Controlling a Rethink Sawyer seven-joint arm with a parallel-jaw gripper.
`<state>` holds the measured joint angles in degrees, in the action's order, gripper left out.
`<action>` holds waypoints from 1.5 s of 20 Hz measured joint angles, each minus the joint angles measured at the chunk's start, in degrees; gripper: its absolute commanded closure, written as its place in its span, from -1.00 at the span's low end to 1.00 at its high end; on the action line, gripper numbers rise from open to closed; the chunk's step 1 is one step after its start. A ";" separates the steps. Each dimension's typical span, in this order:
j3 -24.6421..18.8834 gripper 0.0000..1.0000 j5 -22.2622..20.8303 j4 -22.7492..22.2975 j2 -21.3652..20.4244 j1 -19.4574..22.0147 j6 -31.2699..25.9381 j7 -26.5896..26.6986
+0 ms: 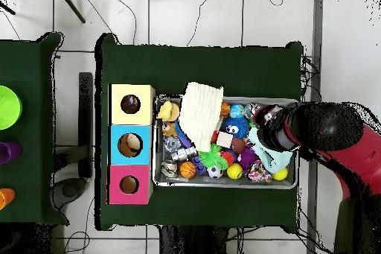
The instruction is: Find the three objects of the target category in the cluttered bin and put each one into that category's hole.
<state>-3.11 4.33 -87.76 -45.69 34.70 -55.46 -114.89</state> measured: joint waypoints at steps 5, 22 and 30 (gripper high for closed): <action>-1.35 1.00 -0.47 -1.43 -0.37 1.20 1.26 0.00; -7.69 1.00 -3.06 -10.38 -2.21 7.58 8.19 0.00; -10.58 1.00 -4.72 -14.58 -3.59 11.31 10.25 0.00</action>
<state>-13.69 -0.39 -102.34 -49.28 46.02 -45.21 -114.89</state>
